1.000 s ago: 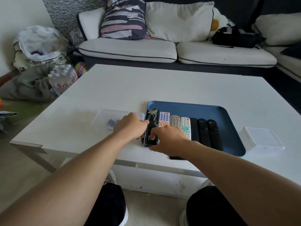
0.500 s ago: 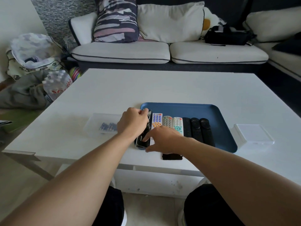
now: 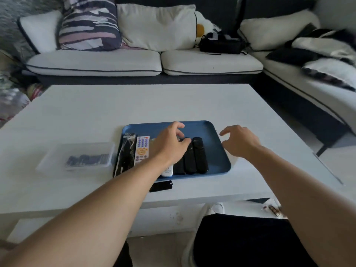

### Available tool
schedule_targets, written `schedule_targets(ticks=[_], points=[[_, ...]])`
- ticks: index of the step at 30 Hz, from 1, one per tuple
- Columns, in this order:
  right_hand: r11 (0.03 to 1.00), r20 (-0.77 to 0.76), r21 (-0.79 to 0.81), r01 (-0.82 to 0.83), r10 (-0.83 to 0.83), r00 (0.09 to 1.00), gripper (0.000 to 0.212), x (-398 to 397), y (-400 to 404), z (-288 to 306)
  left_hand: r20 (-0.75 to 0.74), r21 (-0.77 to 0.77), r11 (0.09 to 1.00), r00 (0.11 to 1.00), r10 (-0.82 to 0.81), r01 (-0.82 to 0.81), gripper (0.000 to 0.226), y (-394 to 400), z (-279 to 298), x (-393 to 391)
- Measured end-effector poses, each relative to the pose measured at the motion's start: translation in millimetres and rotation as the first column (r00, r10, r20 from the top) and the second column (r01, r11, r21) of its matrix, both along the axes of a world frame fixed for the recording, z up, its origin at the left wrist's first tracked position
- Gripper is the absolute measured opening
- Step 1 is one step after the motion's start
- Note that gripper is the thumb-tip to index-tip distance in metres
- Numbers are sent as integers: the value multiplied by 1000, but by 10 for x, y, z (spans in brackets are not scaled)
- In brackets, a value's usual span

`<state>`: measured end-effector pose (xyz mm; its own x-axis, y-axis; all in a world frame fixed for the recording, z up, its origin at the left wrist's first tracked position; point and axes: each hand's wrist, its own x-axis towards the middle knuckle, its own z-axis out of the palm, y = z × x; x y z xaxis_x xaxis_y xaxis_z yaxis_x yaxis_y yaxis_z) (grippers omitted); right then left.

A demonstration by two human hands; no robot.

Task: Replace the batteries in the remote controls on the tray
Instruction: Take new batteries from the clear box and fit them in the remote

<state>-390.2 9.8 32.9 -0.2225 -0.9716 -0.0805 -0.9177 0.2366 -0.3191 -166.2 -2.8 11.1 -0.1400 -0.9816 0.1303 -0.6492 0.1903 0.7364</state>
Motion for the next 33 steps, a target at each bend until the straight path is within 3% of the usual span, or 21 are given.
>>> schedule_targets(ticks=[3,6,10,14,25,28,31,33], points=[[995,-43,89,44,-40,998,64,-412,95,-29,71,39,980,977,-200,197,69,25,-62,-410],[979,-207,205,-21,64,976,78,-608,210,-124,150,59,939,927,-343,338,92,64,-131,-753],[981,-430,154,-118,174,886,66,-618,262,-237,293,88,905,857,-423,417,113,51,-270,-1078],[979,-521,109,-174,205,829,54,-565,265,-313,385,114,908,825,-414,403,127,-13,-432,-1270],[957,-561,53,-286,266,784,52,-663,238,-362,317,10,929,880,-354,371,125,-184,-577,-1517],[969,-511,4,-248,216,832,44,-688,204,-178,290,-45,930,896,-336,364,127,-165,-605,-1539],[970,-387,-179,-164,84,918,40,-749,194,-57,276,-50,935,905,-324,350,135,-114,-601,-1532],[925,-252,-374,-64,-35,967,23,-771,138,-41,266,-72,936,911,-315,345,140,-74,-595,-1529]])
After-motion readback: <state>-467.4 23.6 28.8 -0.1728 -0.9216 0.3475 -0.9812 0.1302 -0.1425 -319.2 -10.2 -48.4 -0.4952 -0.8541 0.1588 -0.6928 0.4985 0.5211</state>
